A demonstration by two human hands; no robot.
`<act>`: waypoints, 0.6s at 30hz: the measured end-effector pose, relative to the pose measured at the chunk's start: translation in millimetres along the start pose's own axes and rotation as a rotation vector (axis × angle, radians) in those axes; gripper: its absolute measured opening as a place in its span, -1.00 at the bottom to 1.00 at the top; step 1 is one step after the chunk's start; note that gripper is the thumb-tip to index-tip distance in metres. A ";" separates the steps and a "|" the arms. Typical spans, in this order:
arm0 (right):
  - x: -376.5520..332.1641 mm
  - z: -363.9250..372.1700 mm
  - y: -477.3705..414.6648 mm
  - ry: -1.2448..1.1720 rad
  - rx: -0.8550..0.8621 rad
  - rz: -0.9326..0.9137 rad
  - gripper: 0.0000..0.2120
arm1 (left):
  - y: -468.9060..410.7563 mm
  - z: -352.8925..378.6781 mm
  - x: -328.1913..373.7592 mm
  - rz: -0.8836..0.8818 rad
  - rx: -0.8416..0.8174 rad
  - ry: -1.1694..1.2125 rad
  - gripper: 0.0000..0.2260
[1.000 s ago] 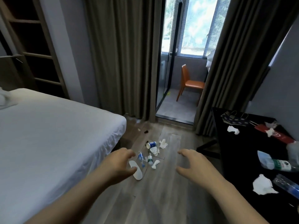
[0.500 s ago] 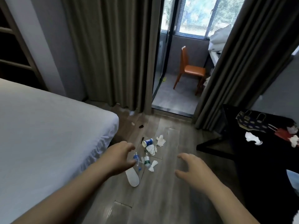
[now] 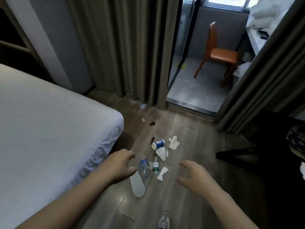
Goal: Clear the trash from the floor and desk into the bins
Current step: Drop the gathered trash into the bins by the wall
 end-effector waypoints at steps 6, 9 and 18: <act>37.7 -7.9 -113.6 0.014 -0.123 0.032 -0.49 | -92.0 44.0 -12.2 -0.128 -0.121 0.055 -0.60; 54.5 0.5 -158.7 0.023 -0.150 0.056 -0.47 | -122.5 71.3 -29.8 -0.198 -0.185 0.088 -0.59; 104.9 60.3 -257.4 -0.007 -0.205 0.154 -0.39 | -198.6 159.0 -86.1 -0.351 -0.303 0.186 -0.70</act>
Point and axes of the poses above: each hand's wrist, its own y-axis away from the middle knuckle, its own z-axis out of the palm, x = y × z, the point moved 9 cm from there along -y, towards the middle knuckle, and after that the axes turned 15 degrees about -y, right-handed, at the moved point
